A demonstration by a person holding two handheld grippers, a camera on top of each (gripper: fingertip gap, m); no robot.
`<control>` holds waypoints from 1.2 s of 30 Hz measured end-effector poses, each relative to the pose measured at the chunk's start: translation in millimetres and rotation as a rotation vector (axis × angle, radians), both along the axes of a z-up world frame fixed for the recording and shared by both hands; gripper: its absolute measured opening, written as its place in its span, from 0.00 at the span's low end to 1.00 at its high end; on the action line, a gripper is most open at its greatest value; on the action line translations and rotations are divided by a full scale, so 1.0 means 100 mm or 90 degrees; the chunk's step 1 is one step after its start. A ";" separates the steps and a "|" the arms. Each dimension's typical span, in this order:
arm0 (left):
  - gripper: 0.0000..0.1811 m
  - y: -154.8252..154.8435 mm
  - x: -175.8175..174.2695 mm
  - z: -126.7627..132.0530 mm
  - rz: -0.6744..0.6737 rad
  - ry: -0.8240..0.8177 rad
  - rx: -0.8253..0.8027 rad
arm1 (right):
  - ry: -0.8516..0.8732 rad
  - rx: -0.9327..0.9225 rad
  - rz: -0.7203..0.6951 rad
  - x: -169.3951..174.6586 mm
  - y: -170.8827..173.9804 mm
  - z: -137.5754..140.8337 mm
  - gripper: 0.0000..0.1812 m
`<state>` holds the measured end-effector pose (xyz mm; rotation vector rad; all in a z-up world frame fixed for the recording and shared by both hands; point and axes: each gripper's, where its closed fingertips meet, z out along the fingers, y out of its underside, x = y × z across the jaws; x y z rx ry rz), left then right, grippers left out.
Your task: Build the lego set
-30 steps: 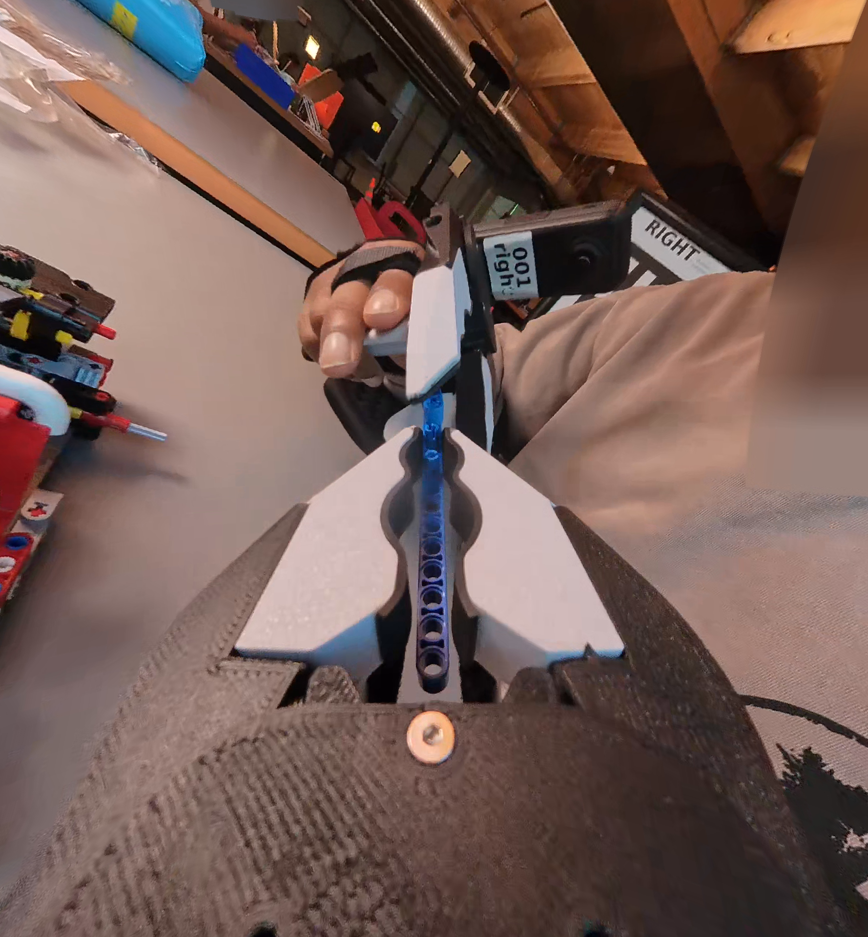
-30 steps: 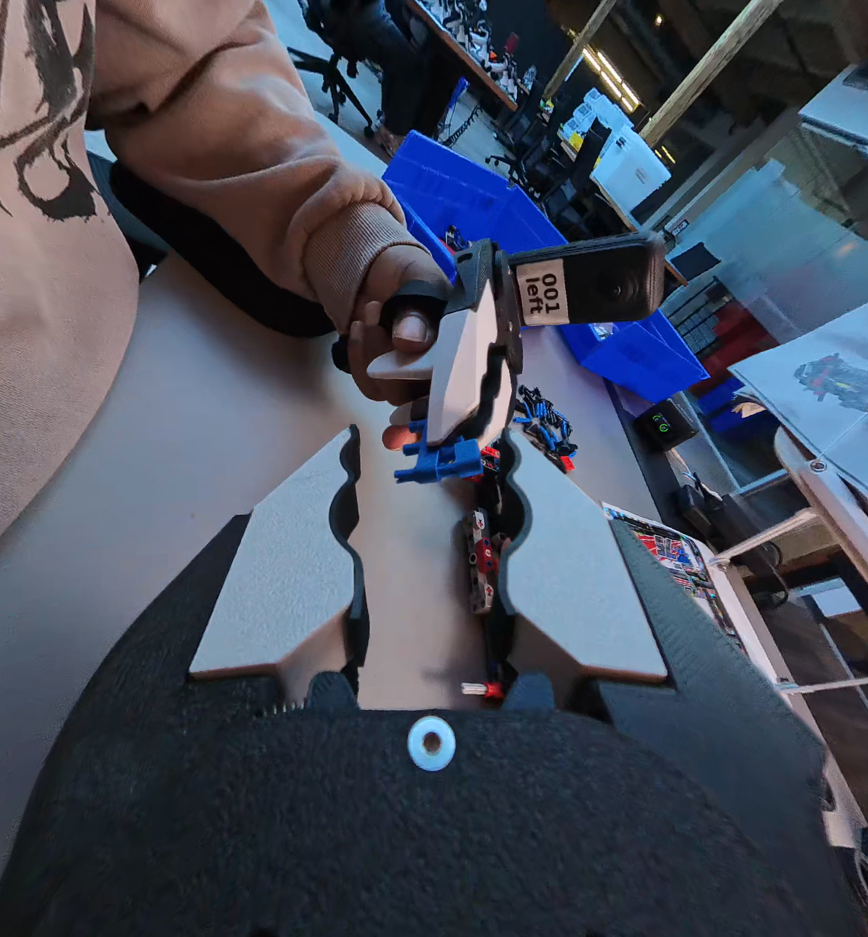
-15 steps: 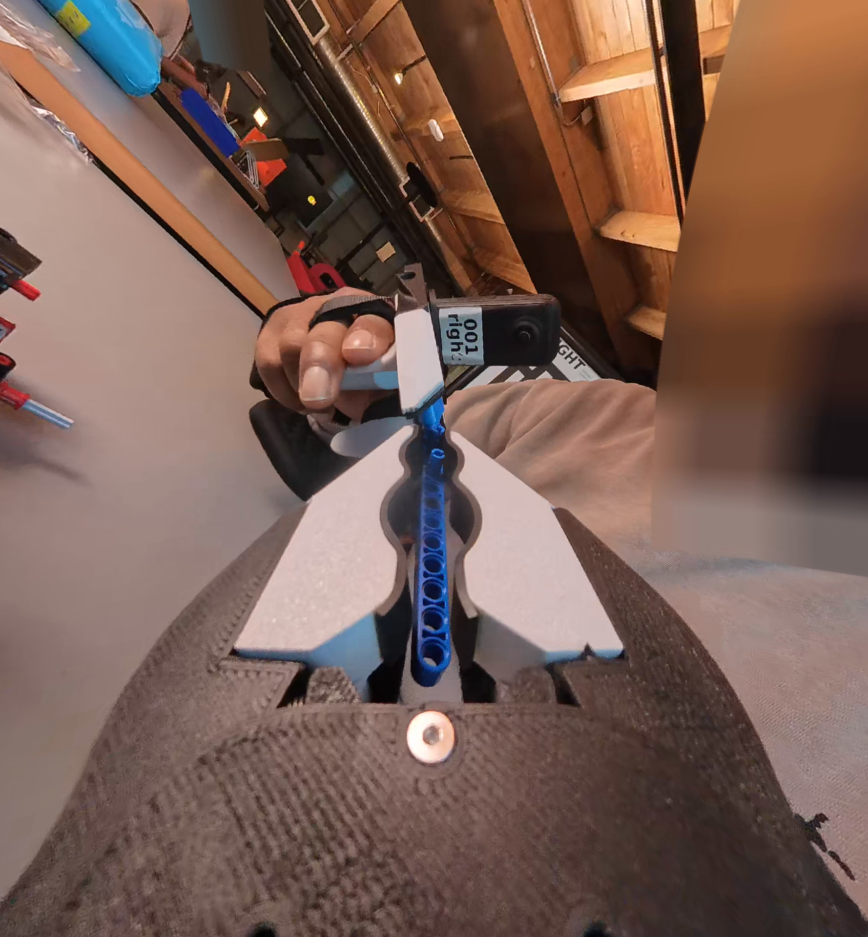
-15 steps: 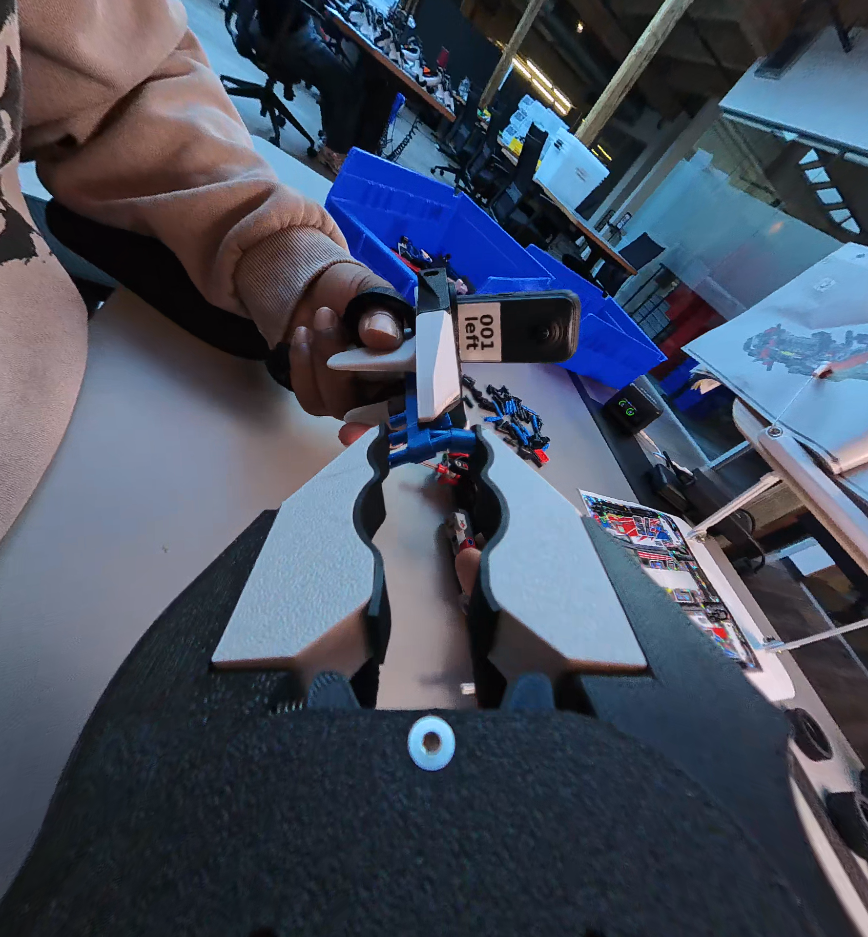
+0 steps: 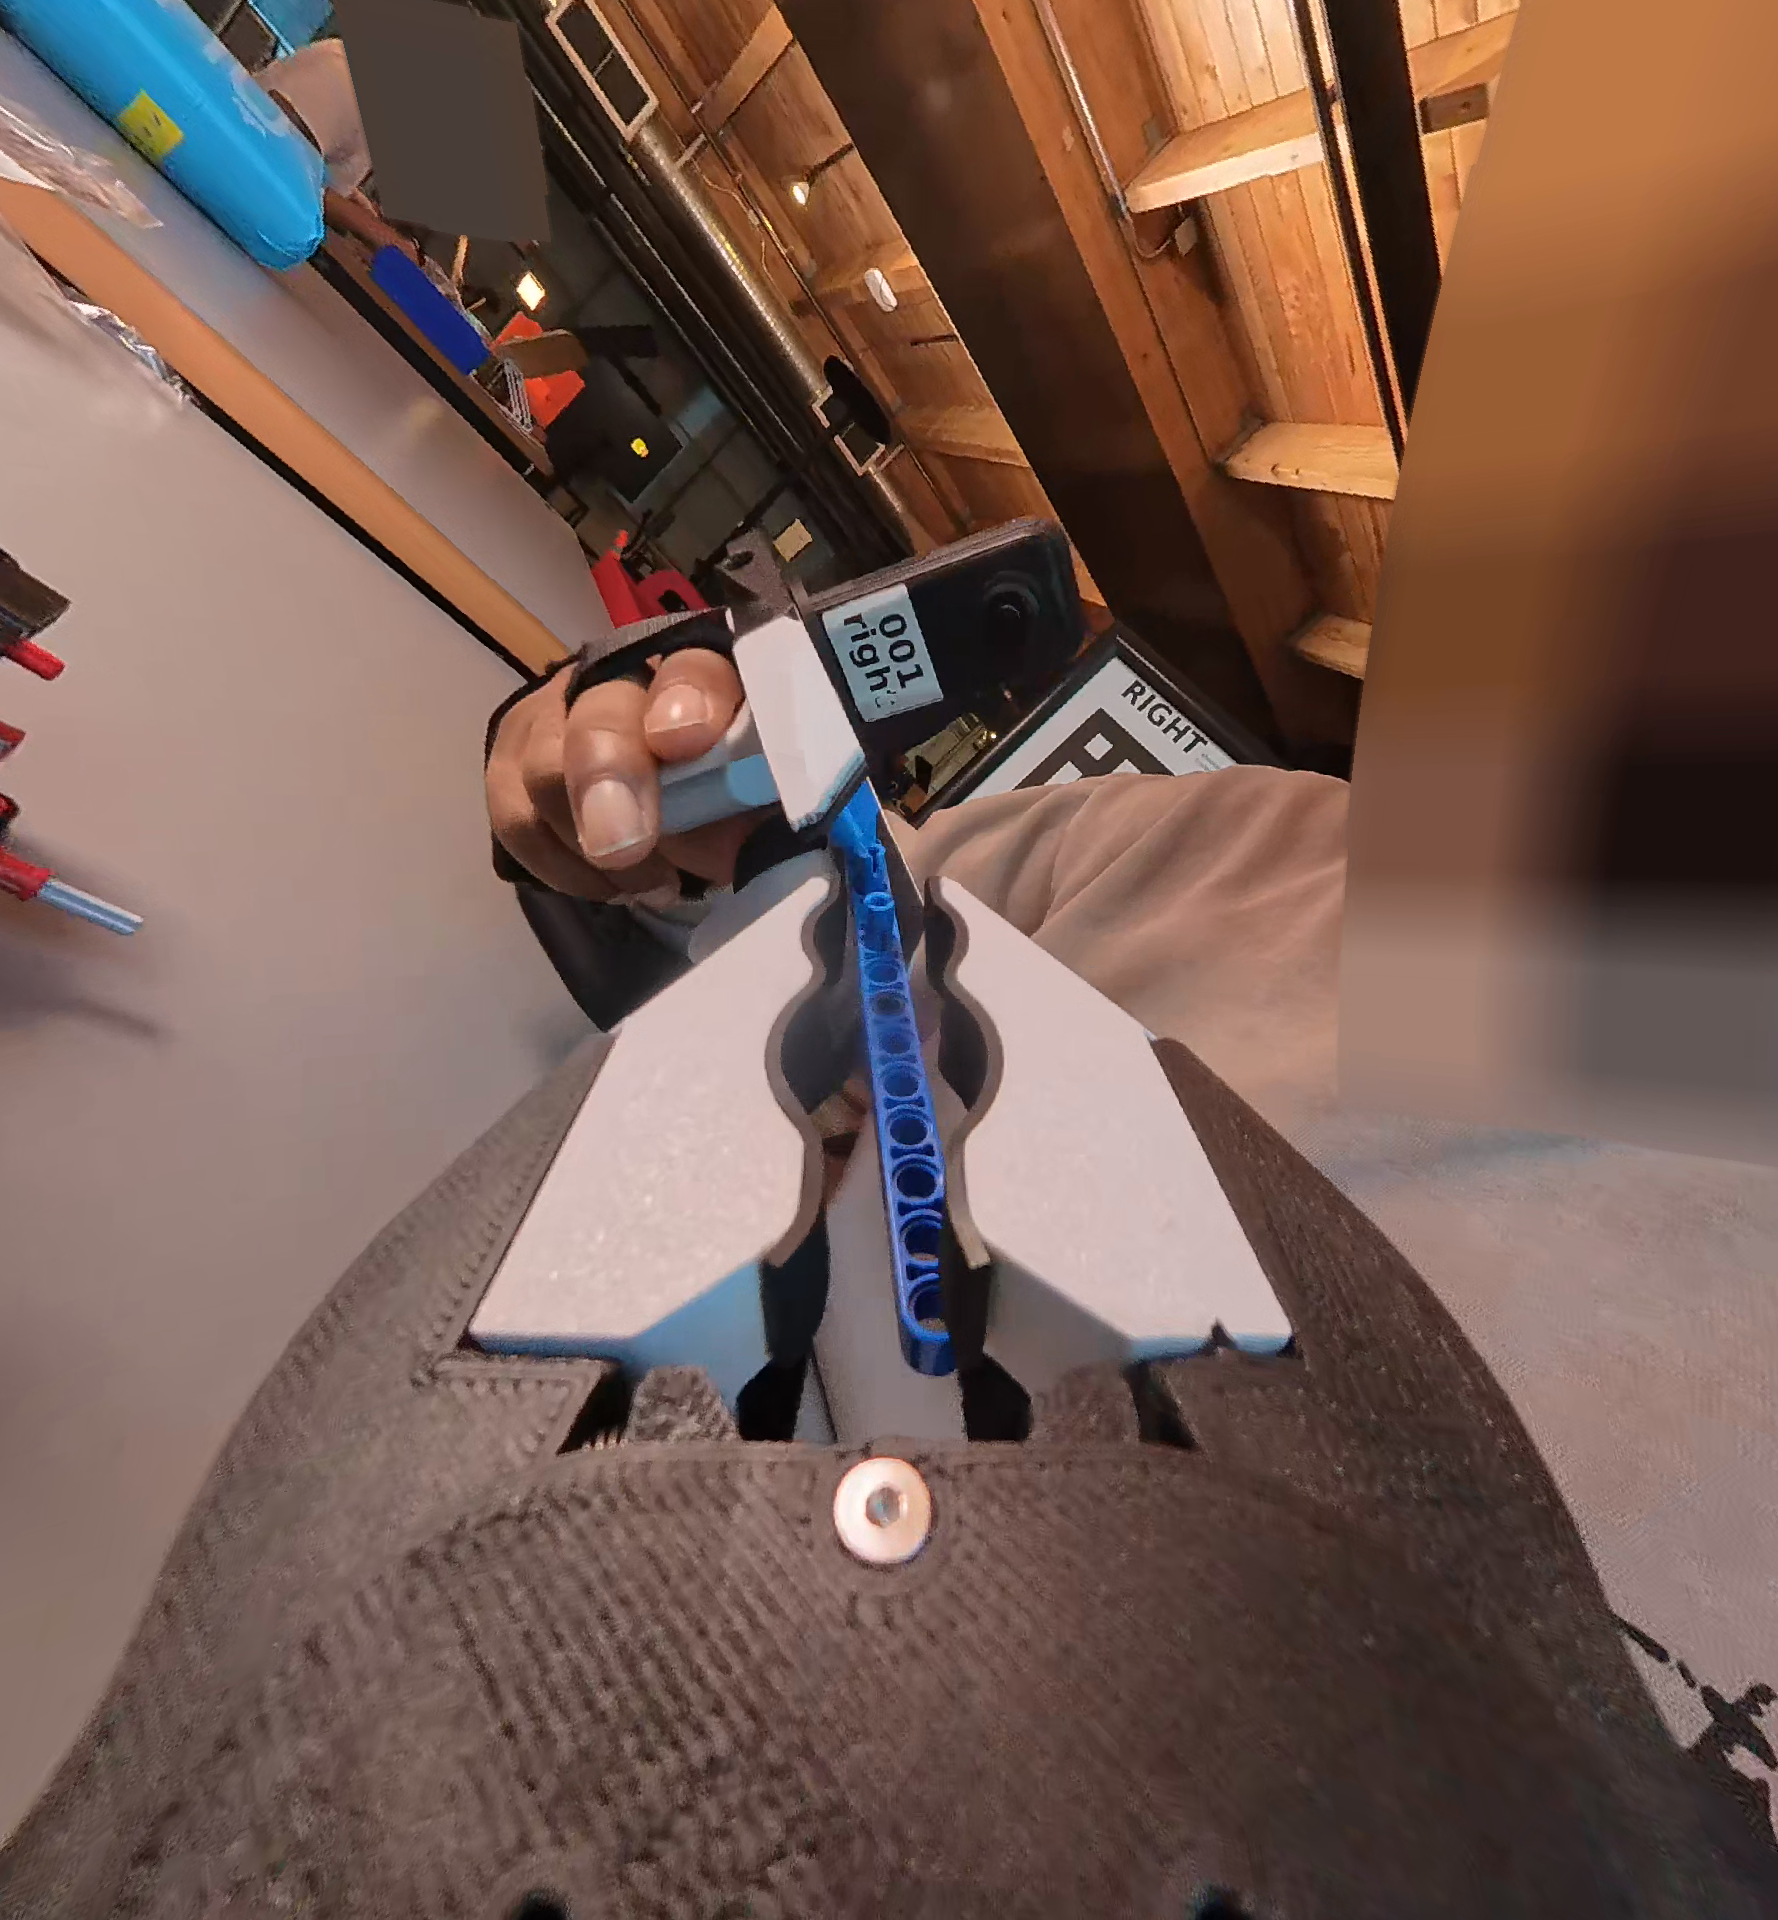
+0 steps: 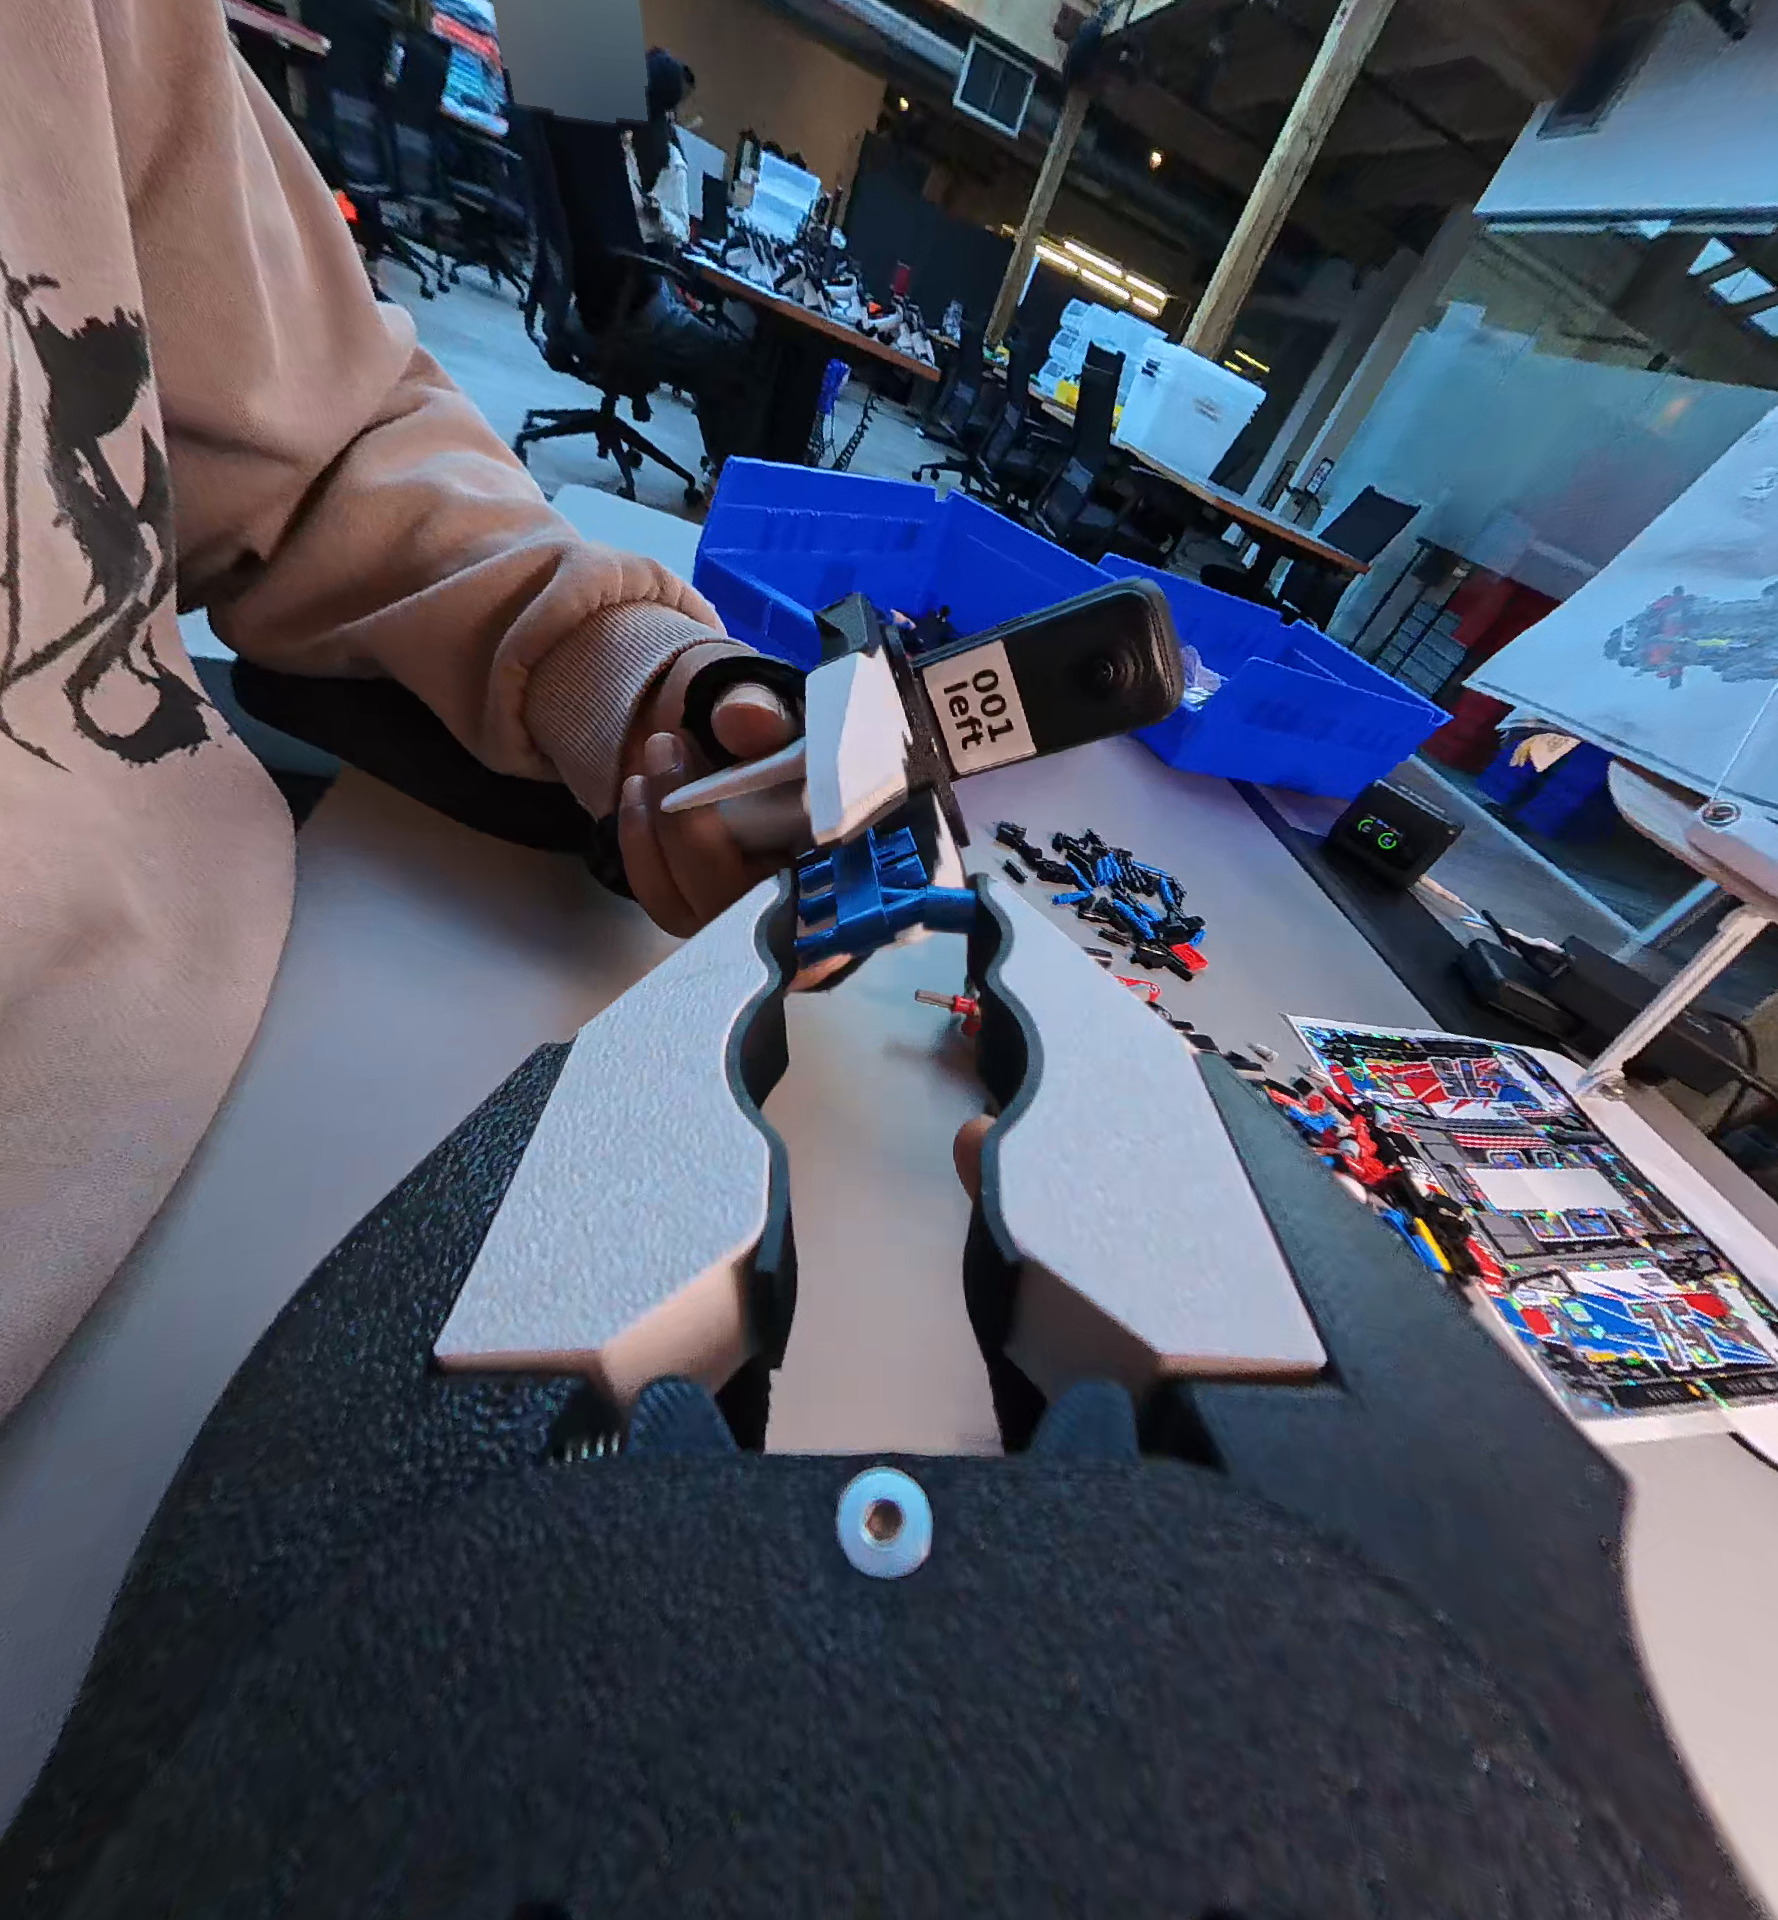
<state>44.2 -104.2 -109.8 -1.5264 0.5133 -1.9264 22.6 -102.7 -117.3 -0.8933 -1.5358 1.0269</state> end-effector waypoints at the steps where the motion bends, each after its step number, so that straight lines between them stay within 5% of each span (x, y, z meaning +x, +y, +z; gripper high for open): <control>1: 0.05 0.01 0.00 0.01 0.006 0.001 0.000 | 0.004 -0.006 0.000 0.00 0.00 0.01 0.16; 12: 0.02 0.05 0.01 -0.12 0.021 0.060 -0.012 | -0.034 -0.053 0.024 0.00 -0.01 -0.06 0.22; 19: 0.02 0.11 -0.02 -0.25 0.038 0.109 -0.009 | -0.071 -0.235 0.039 0.11 0.20 -0.07 0.24; 30: 0.03 0.18 -0.05 -0.44 0.080 0.222 0.058 | -0.202 -0.191 0.018 0.28 0.31 -0.41 0.14; 36: 0.03 0.24 -0.09 -0.84 0.106 0.416 0.147 | -0.359 -0.086 -0.081 0.59 0.64 -0.73 0.09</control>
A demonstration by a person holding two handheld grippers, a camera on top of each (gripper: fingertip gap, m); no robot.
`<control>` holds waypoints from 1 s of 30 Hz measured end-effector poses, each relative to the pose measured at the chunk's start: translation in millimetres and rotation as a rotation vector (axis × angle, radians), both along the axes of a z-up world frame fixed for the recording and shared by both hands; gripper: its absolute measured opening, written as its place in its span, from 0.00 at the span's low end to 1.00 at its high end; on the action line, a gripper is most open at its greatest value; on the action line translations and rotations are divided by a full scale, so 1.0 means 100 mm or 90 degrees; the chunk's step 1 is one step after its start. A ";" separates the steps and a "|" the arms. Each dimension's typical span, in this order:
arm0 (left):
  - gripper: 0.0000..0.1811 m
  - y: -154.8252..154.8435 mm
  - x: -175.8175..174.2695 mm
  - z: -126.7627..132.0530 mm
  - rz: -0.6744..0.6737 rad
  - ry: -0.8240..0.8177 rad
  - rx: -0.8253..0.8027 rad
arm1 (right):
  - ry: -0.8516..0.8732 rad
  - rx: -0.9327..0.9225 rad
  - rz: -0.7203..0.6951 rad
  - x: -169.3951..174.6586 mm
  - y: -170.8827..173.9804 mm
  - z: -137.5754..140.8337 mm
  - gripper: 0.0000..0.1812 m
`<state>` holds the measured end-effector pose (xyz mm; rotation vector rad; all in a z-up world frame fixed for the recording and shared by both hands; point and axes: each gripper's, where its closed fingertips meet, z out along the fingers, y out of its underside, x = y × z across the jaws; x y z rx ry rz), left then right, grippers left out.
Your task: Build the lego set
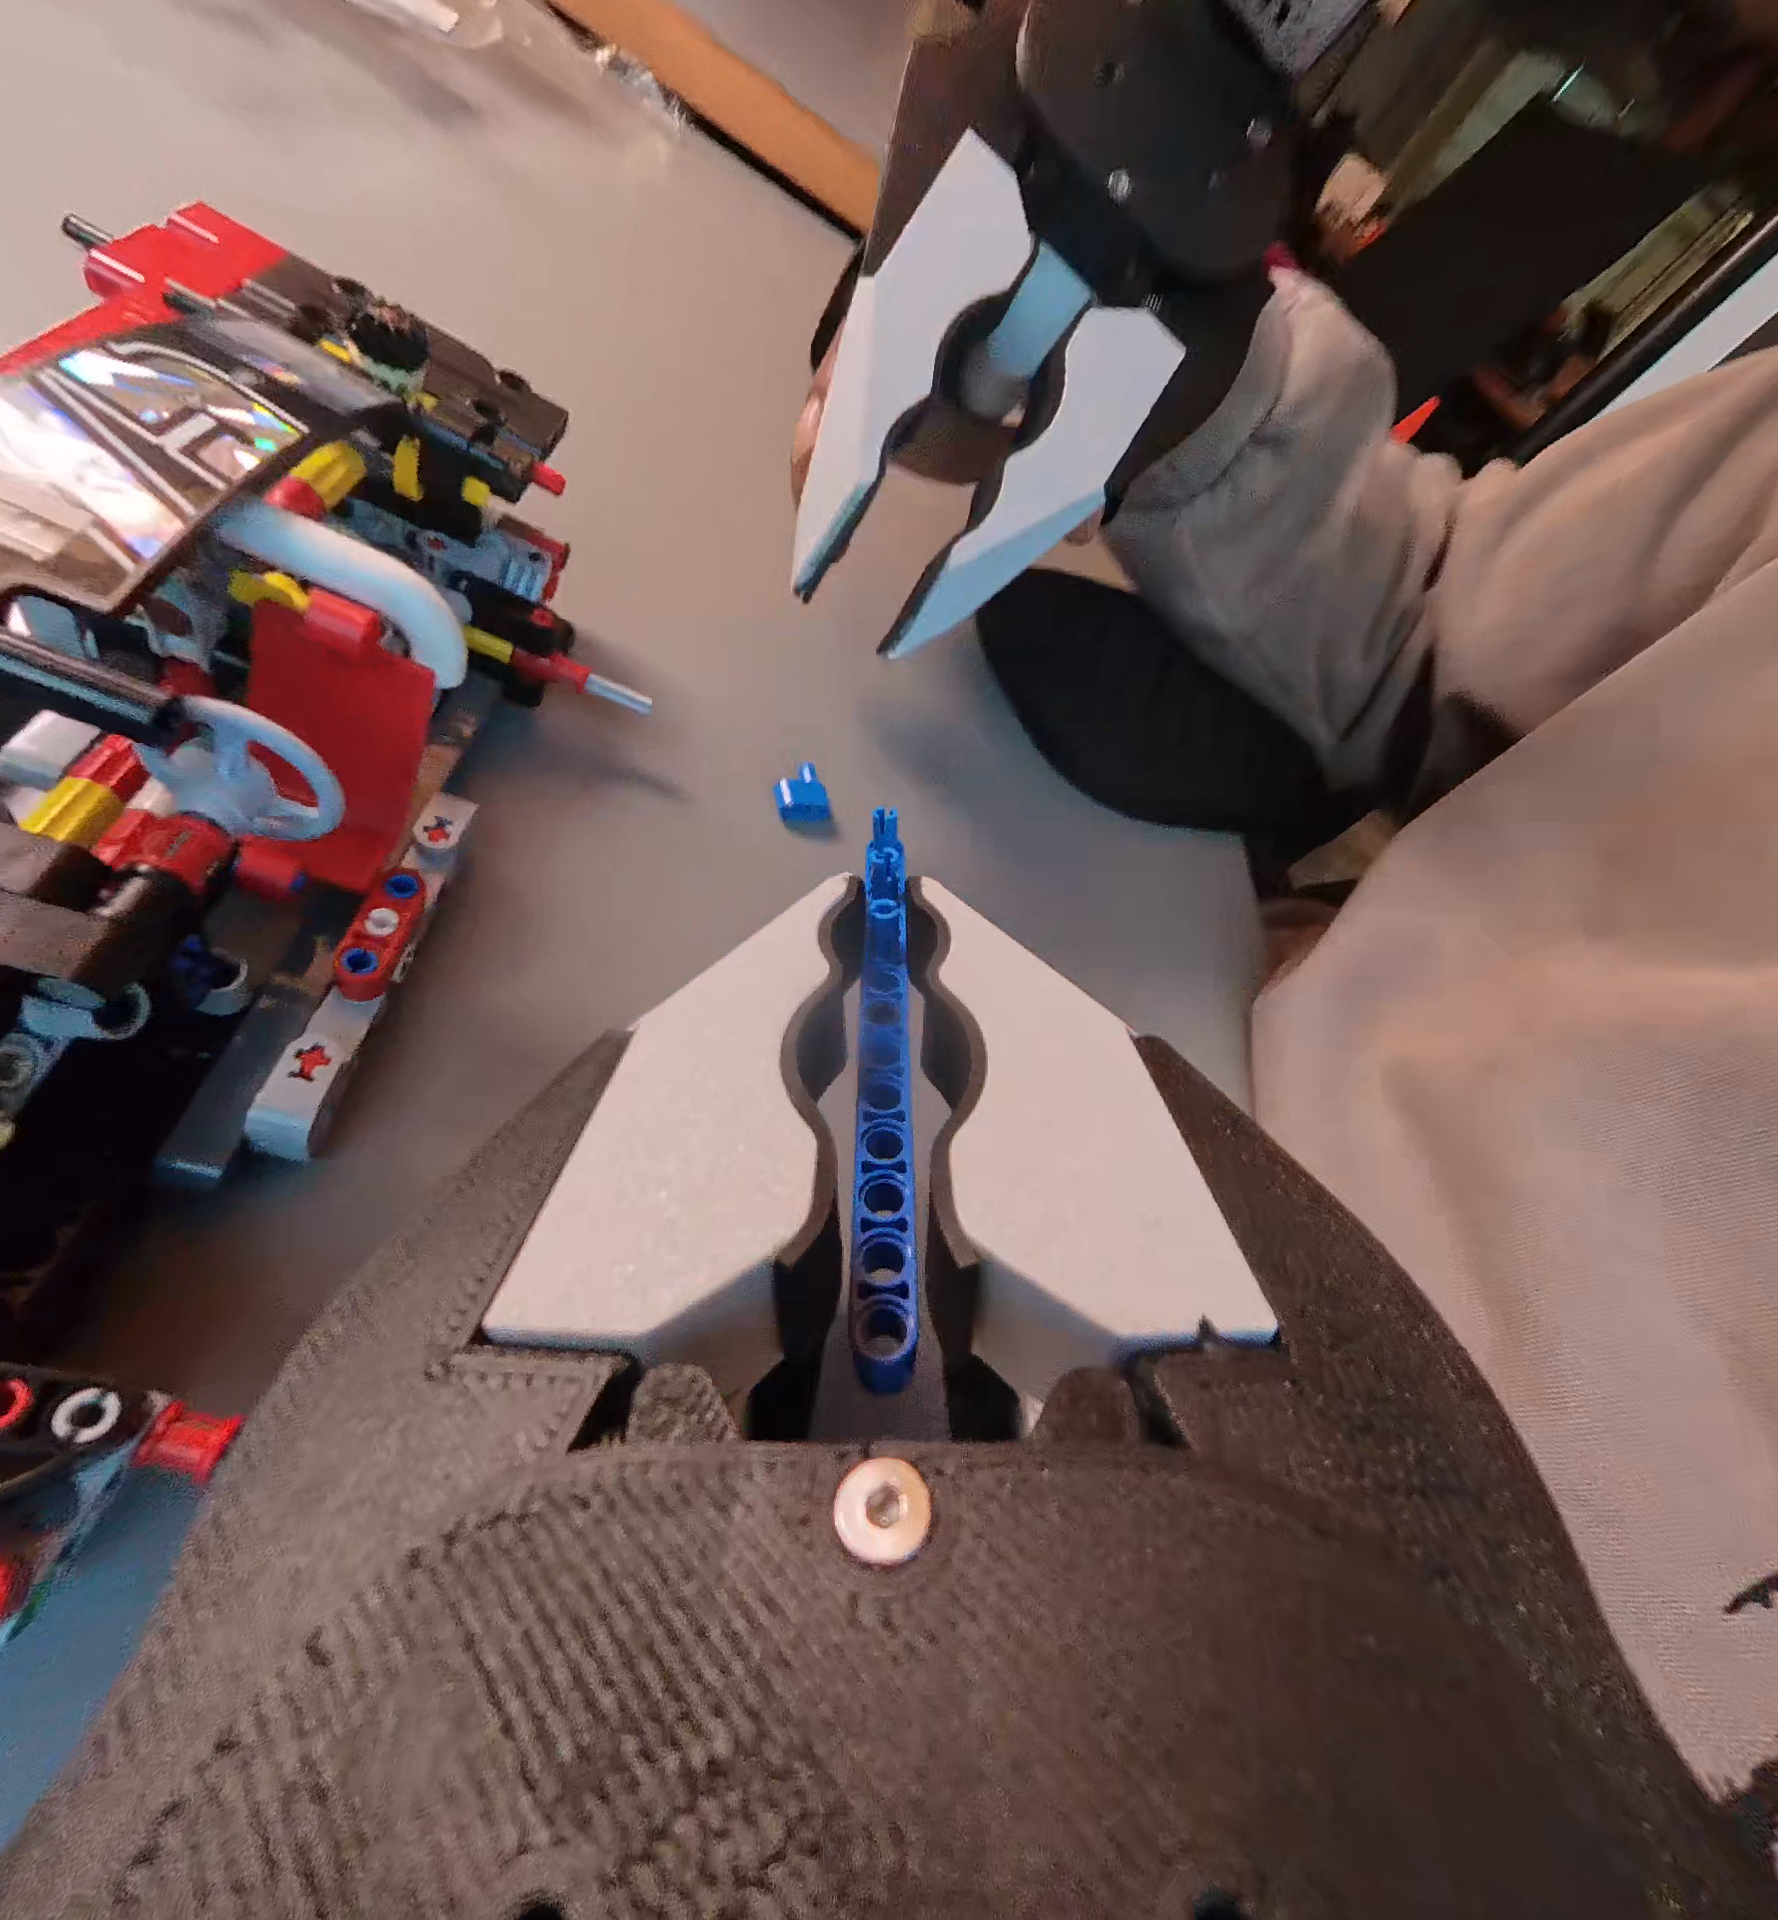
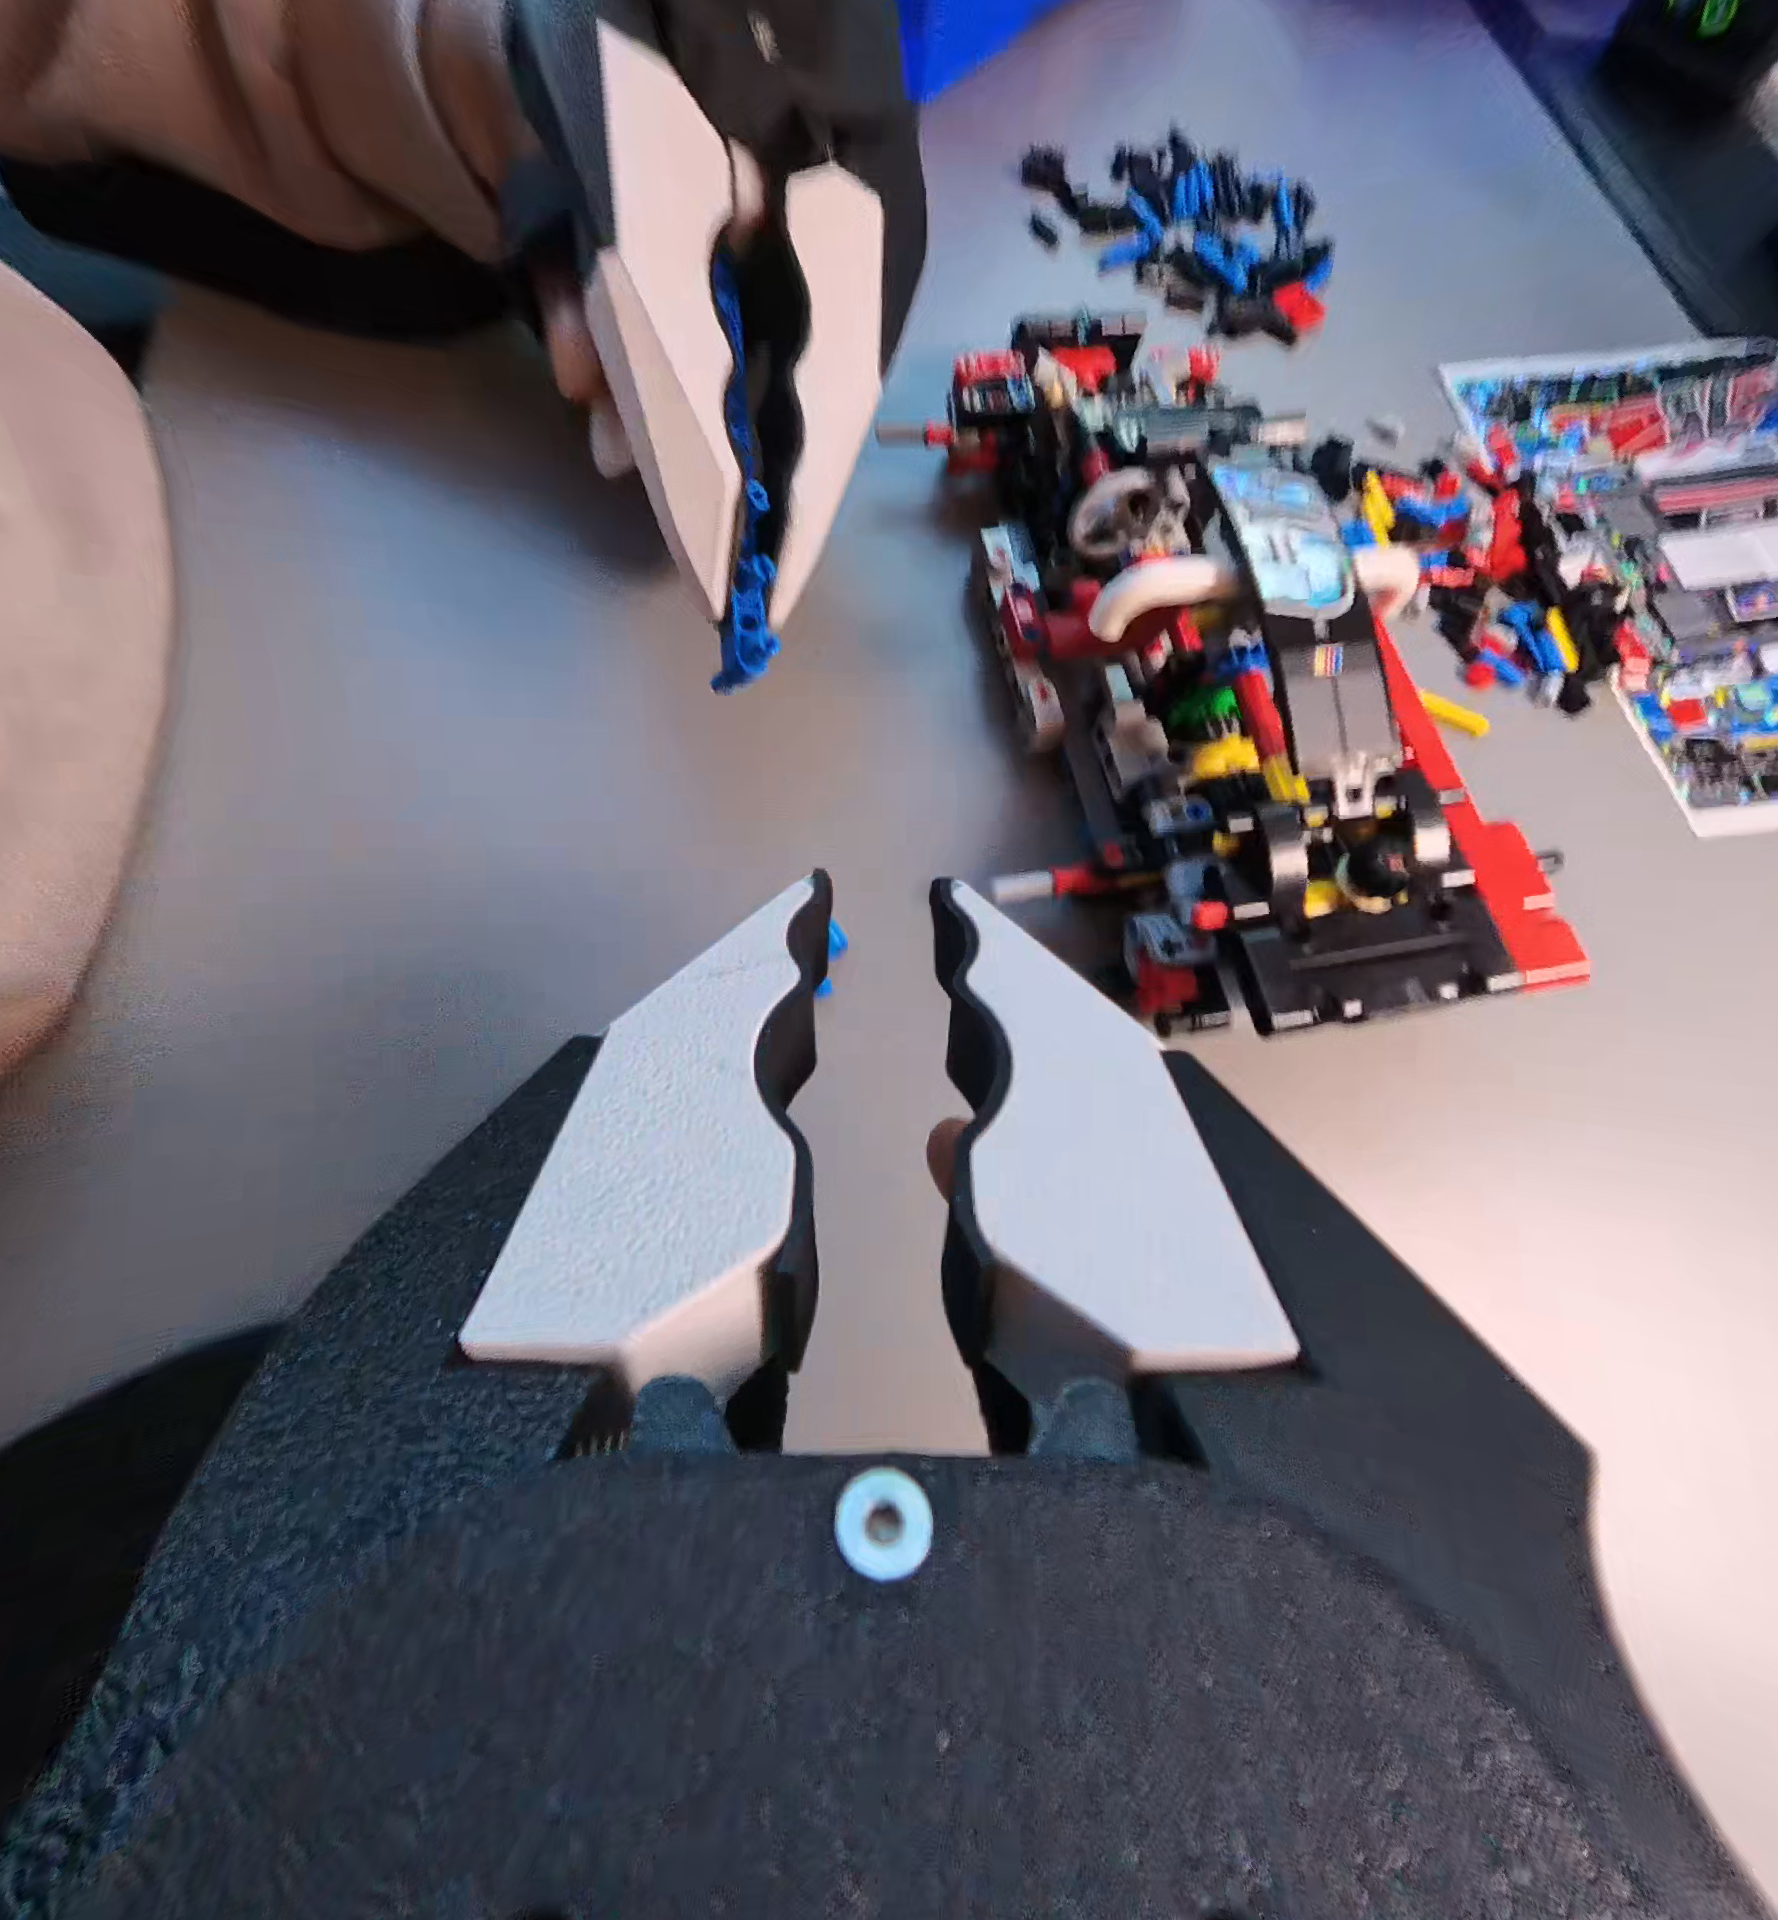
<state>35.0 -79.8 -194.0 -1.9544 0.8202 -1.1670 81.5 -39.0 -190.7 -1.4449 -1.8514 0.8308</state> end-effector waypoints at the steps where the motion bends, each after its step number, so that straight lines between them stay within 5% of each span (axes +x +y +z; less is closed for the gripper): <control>1: 0.03 0.00 0.00 -0.07 -0.001 0.032 0.009 | -0.048 0.007 -0.006 0.08 0.03 -0.11 0.09; 7: 0.03 -0.05 0.04 -0.27 -0.020 0.106 0.003 | -0.148 0.014 0.017 0.13 -0.11 -0.46 0.13; 22: 0.10 0.01 -0.07 -0.32 -0.013 0.189 0.082 | -0.190 0.003 0.029 0.01 -0.23 -0.51 0.04; 26: 0.11 0.05 -0.12 -0.21 -0.006 0.176 0.115 | -0.113 -0.024 -0.005 -0.08 -0.21 -0.36 0.04; 30: 0.10 0.00 -0.05 0.07 -0.014 0.055 0.098 | 0.070 -0.068 -0.011 -0.32 -0.27 0.08 0.04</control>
